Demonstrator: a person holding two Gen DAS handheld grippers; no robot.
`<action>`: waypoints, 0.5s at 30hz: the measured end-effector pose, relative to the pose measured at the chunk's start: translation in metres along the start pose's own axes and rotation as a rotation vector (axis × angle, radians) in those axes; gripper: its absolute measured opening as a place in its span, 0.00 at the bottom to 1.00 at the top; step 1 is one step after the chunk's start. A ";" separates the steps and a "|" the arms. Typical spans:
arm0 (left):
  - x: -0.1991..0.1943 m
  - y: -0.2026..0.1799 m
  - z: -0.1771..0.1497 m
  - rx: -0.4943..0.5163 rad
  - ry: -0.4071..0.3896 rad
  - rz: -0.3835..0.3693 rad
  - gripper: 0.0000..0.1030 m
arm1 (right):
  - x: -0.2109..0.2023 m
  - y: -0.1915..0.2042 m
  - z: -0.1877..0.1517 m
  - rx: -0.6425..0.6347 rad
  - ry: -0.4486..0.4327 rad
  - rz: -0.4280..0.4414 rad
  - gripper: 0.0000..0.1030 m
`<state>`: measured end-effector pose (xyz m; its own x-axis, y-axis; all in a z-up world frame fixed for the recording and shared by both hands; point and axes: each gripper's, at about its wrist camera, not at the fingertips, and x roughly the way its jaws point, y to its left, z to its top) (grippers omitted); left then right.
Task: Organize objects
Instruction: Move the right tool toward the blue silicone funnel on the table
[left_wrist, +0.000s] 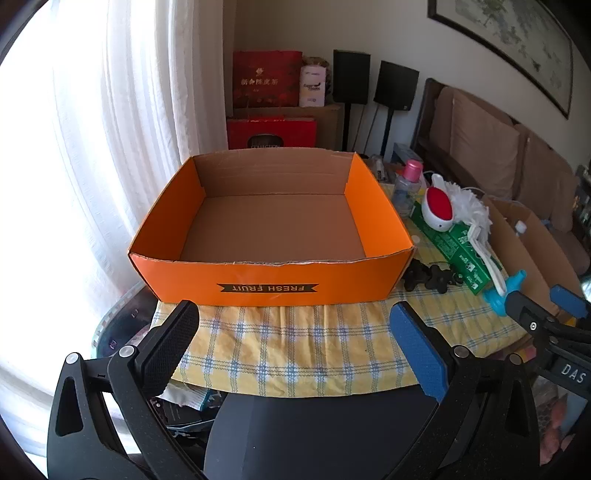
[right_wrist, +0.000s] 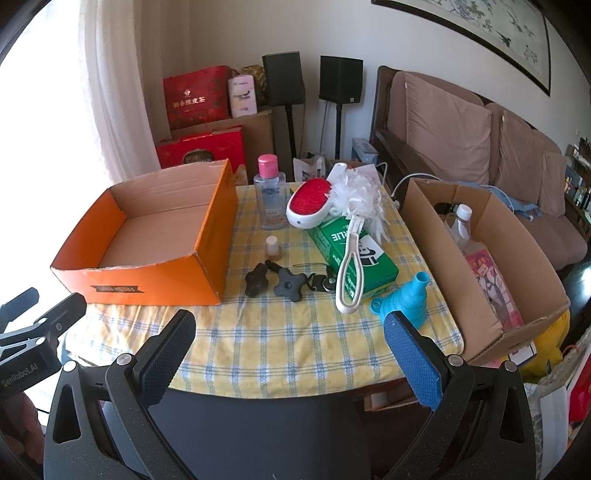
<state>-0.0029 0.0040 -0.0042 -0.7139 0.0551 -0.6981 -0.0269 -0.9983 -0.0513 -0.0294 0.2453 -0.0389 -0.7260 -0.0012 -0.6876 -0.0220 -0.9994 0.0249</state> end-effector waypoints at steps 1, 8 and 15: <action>0.000 0.000 0.000 0.001 -0.001 -0.001 1.00 | 0.000 0.000 0.000 0.000 0.000 0.000 1.00; 0.003 -0.004 0.003 0.014 -0.006 -0.030 1.00 | 0.007 -0.004 0.002 0.006 0.010 -0.003 1.00; 0.014 -0.011 0.007 0.000 0.016 -0.104 1.00 | 0.013 -0.008 0.003 0.003 0.019 -0.008 1.00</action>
<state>-0.0174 0.0156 -0.0087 -0.6961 0.1588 -0.7002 -0.1001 -0.9872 -0.1243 -0.0409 0.2531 -0.0457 -0.7128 0.0064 -0.7014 -0.0303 -0.9993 0.0216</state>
